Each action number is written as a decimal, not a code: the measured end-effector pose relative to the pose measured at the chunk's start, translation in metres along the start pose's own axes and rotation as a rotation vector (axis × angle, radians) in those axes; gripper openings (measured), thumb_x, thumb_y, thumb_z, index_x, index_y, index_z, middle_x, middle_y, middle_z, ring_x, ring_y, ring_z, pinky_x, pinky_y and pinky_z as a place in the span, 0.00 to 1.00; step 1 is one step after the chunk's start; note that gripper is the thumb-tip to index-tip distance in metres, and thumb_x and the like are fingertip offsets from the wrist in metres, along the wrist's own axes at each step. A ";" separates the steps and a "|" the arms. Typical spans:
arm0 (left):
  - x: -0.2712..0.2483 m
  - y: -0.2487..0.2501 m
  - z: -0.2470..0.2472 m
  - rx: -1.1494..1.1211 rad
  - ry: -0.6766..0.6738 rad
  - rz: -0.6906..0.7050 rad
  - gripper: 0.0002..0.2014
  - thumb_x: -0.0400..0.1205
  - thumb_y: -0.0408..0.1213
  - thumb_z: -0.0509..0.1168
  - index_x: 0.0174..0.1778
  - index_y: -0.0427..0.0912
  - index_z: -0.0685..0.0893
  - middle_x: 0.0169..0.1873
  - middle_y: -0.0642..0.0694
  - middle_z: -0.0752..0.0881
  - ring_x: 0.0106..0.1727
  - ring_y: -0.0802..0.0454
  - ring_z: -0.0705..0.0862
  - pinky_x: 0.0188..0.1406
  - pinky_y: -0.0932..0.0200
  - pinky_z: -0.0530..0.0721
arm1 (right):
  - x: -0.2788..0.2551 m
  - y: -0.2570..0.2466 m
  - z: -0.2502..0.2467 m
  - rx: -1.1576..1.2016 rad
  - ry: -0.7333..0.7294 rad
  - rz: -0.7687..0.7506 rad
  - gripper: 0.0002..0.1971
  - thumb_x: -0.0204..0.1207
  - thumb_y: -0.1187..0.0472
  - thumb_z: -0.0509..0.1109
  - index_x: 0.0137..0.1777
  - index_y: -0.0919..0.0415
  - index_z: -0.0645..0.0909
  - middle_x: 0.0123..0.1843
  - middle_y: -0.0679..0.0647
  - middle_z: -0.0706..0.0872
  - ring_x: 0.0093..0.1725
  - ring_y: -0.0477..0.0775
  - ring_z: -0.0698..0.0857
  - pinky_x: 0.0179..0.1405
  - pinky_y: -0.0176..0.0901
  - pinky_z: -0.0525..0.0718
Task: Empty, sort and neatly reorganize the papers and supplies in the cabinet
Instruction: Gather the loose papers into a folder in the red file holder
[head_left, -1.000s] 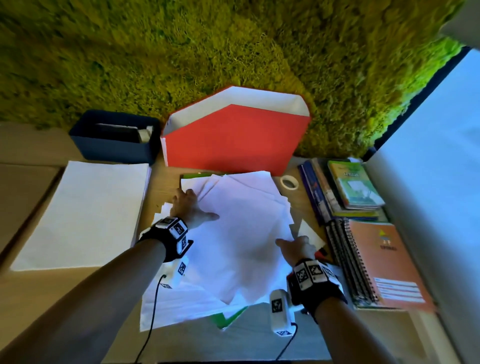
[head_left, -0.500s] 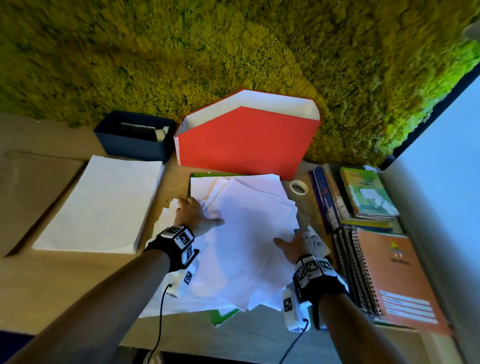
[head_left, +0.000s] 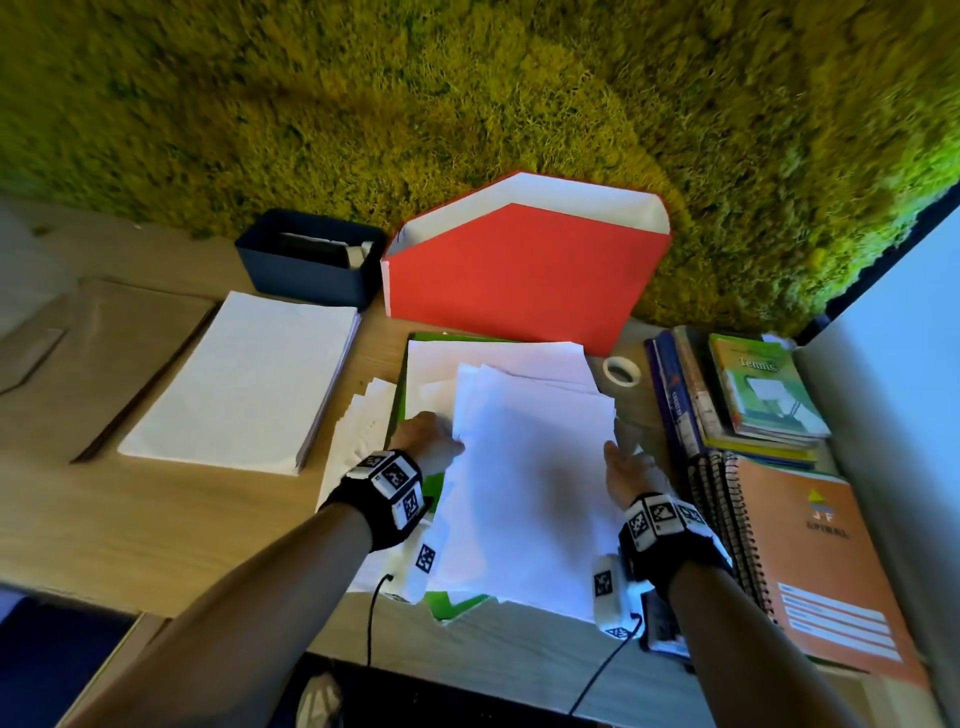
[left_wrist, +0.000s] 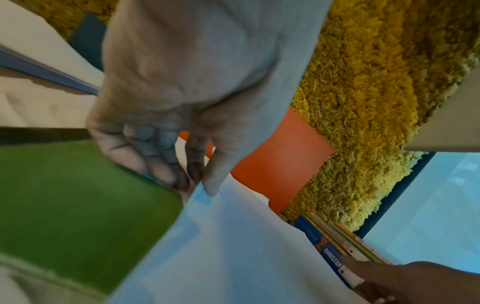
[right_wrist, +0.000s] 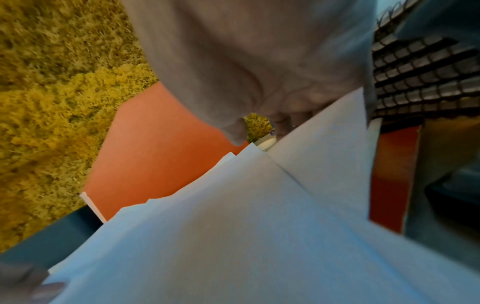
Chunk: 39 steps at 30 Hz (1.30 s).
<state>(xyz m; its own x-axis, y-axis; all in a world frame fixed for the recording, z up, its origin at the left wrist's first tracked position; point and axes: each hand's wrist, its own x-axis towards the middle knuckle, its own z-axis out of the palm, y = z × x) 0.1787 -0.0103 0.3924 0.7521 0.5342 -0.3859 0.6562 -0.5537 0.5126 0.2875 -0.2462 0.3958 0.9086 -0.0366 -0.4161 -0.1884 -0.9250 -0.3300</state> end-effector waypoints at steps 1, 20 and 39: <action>-0.002 0.000 0.000 -0.018 0.012 -0.016 0.14 0.83 0.41 0.66 0.54 0.32 0.84 0.56 0.33 0.86 0.58 0.36 0.84 0.48 0.52 0.81 | -0.003 -0.002 -0.003 -0.018 -0.017 -0.026 0.25 0.89 0.50 0.46 0.79 0.63 0.65 0.78 0.69 0.68 0.76 0.67 0.70 0.75 0.58 0.67; 0.028 -0.027 -0.015 -0.577 0.121 -0.311 0.29 0.72 0.39 0.78 0.66 0.32 0.78 0.61 0.36 0.84 0.60 0.36 0.84 0.52 0.50 0.84 | -0.037 -0.052 0.025 0.506 -0.282 -0.282 0.10 0.74 0.67 0.73 0.55 0.69 0.85 0.51 0.60 0.89 0.52 0.60 0.86 0.56 0.49 0.82; 0.062 -0.062 -0.046 -0.609 0.033 -0.087 0.35 0.75 0.38 0.77 0.75 0.37 0.69 0.65 0.42 0.77 0.61 0.42 0.78 0.54 0.52 0.79 | 0.070 -0.007 0.059 0.120 0.131 0.091 0.42 0.65 0.30 0.73 0.62 0.70 0.81 0.63 0.69 0.82 0.60 0.70 0.80 0.59 0.57 0.80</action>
<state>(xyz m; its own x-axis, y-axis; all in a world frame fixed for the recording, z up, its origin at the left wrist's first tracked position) 0.1821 0.0868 0.3720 0.6884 0.5861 -0.4273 0.5558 -0.0476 0.8300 0.3306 -0.2205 0.3190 0.9249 -0.1741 -0.3381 -0.3082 -0.8640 -0.3981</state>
